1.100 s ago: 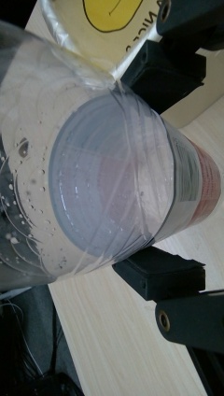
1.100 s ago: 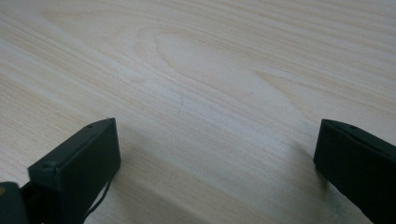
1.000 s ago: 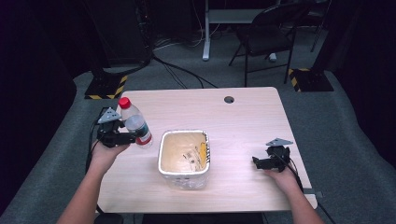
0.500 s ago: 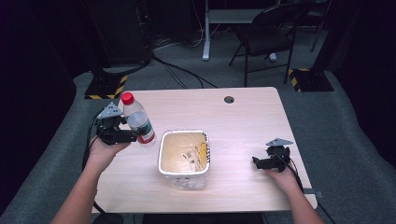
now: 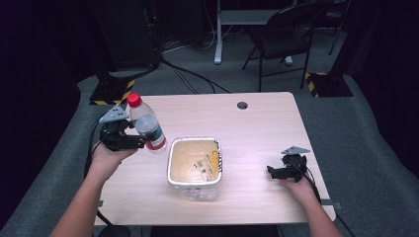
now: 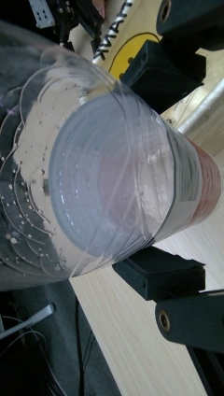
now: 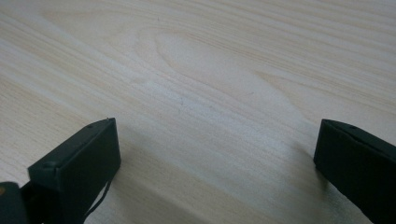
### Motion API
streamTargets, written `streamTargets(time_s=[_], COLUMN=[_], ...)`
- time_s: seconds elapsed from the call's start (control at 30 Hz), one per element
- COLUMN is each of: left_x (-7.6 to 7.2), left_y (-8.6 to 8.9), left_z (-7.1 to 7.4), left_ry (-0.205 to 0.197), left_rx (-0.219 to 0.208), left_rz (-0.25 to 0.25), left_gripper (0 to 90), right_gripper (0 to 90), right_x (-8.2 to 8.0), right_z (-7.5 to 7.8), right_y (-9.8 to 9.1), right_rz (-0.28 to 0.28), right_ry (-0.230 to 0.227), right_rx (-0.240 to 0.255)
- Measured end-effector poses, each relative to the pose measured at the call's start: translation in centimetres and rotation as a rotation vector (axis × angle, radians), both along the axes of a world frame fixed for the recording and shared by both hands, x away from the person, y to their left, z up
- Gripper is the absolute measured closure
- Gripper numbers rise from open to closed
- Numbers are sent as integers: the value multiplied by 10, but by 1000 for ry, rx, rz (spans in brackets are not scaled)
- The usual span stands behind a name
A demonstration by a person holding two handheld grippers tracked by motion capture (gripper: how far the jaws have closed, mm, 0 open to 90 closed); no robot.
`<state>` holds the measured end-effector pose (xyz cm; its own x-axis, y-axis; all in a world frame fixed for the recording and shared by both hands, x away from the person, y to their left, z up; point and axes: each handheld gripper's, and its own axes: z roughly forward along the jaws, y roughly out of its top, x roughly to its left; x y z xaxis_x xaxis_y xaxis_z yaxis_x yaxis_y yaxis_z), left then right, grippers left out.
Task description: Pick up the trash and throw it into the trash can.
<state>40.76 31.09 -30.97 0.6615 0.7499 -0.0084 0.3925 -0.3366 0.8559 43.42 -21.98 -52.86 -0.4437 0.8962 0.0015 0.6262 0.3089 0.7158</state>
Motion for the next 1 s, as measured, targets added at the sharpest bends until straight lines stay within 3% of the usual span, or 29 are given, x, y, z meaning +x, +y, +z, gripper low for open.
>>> streamTargets(time_s=[0.57,1.0], left_x=[-4,-2], left_y=[-25,-48], left_z=[12,6], left_ry=[-23,-23], left_rx=[-11,-24], left_rz=[-80,-135], left_gripper=[271,271], right_gripper=[0,0], right_x=[0,0], right_z=[0,0], right_y=[0,0], right_rz=[0,0], right_ry=[0,0], right_rx=[0,0])
